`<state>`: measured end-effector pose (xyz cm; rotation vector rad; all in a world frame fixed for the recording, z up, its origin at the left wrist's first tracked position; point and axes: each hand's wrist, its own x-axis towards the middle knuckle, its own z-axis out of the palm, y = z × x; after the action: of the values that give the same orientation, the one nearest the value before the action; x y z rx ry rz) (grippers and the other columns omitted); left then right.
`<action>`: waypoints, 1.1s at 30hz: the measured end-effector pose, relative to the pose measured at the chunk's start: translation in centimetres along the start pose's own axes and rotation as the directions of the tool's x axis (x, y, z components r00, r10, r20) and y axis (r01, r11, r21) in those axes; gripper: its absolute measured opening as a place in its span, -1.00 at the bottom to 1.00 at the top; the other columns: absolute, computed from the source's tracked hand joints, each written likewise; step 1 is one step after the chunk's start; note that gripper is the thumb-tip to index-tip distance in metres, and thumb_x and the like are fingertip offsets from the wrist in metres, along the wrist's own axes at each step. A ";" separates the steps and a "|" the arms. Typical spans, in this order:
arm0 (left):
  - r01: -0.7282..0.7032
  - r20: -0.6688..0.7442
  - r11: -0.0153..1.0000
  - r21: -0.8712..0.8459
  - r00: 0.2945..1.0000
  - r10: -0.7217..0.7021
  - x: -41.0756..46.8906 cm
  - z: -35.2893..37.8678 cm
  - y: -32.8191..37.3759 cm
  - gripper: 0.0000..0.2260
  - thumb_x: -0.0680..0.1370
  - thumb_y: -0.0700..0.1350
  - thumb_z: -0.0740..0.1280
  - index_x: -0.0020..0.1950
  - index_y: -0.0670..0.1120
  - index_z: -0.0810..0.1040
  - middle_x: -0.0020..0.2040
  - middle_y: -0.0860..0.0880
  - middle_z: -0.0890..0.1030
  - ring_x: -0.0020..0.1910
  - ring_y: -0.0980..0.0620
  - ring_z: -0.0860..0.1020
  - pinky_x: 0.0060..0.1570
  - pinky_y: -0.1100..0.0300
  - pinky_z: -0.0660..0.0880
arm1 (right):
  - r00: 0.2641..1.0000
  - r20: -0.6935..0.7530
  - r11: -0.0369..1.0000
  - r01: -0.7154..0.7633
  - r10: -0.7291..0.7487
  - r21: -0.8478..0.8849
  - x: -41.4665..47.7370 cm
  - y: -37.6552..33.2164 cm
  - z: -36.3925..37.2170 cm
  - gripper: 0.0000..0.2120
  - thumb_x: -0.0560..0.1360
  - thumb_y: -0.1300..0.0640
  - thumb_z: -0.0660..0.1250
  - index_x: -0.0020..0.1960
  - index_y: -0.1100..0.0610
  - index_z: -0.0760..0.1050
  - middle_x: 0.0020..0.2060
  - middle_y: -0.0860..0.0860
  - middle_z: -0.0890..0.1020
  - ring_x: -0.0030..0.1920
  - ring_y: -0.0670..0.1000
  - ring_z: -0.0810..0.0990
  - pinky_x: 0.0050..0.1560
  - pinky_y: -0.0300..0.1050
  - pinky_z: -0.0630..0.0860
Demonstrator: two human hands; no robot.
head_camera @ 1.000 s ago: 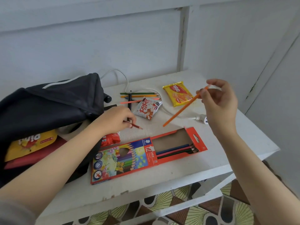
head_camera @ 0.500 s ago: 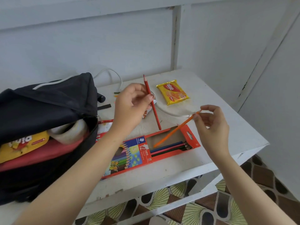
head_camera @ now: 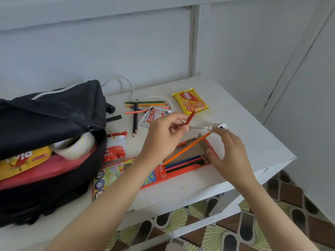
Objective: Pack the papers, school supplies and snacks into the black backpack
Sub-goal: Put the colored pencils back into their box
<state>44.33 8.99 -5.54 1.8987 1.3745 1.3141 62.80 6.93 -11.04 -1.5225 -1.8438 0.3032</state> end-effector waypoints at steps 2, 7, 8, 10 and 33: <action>-0.006 0.027 0.999 0.038 1.000 0.005 -0.3 0.7 -0.3 -0.77 0.44 -0.26 0.42 0.07 -0.07 0.63 -0.18 0.16 0.61 -0.17 0.22 0.56 -0.20 0.39 0.48 | 0.997 -0.070 0.999 0.019 -0.021 -0.026 -0.2 1.0 0.5 -0.54 0.41 0.27 0.40 0.30 0.16 0.47 0.24 0.13 0.53 0.26 0.20 0.45 0.24 0.10 0.34; -0.037 0.128 0.992 0.123 0.992 0.021 -1.5 2.6 -1.9 -0.66 0.43 -0.37 0.36 0.14 -0.09 0.61 -0.06 0.08 0.62 -0.13 0.28 0.53 -0.09 0.47 0.46 | 0.986 -0.122 0.988 0.096 -0.111 -0.122 -0.7 2.7 1.5 -0.70 0.37 0.34 0.44 0.08 0.15 0.63 0.19 0.21 0.57 0.16 0.31 0.52 0.13 0.22 0.45; -0.023 0.146 0.992 0.126 0.989 0.004 -1.7 2.8 -2.2 -0.67 0.43 -0.38 0.35 0.13 -0.09 0.61 -0.07 0.08 0.61 -0.13 0.28 0.53 -0.07 0.46 0.46 | 0.984 -0.123 0.984 0.108 -0.125 -0.140 -0.7 2.8 1.6 -0.74 0.39 0.32 0.43 0.06 0.15 0.63 0.19 0.22 0.57 0.15 0.32 0.53 0.12 0.24 0.46; 0.005 0.179 0.990 0.140 0.983 -0.030 -2.1 3.3 -2.6 -0.68 0.44 -0.39 0.34 0.12 -0.12 0.61 -0.05 0.03 0.64 -0.12 0.25 0.55 -0.02 0.45 0.47 | 0.983 -0.124 0.977 0.115 -0.138 -0.179 -0.8 2.9 1.7 -0.78 0.42 0.24 0.37 0.05 0.16 0.64 0.19 0.22 0.57 0.14 0.32 0.53 0.10 0.25 0.48; -0.171 0.121 0.880 0.443 0.984 0.130 -6.5 0.3 -5.4 -0.88 0.42 -0.18 0.41 -0.07 -0.03 0.67 -0.09 0.07 0.59 -0.03 0.15 0.45 0.01 0.30 0.31 | 0.988 -0.049 0.961 0.131 -0.147 -0.244 -1.9 1.2 1.7 -0.66 0.51 -0.03 0.15 0.10 0.02 0.64 0.32 0.22 0.45 0.28 0.31 0.42 0.25 0.27 0.31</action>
<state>41.73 5.32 -12.73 2.3812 1.6204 1.0188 62.72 5.95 -13.70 -1.5300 -1.9789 -0.0389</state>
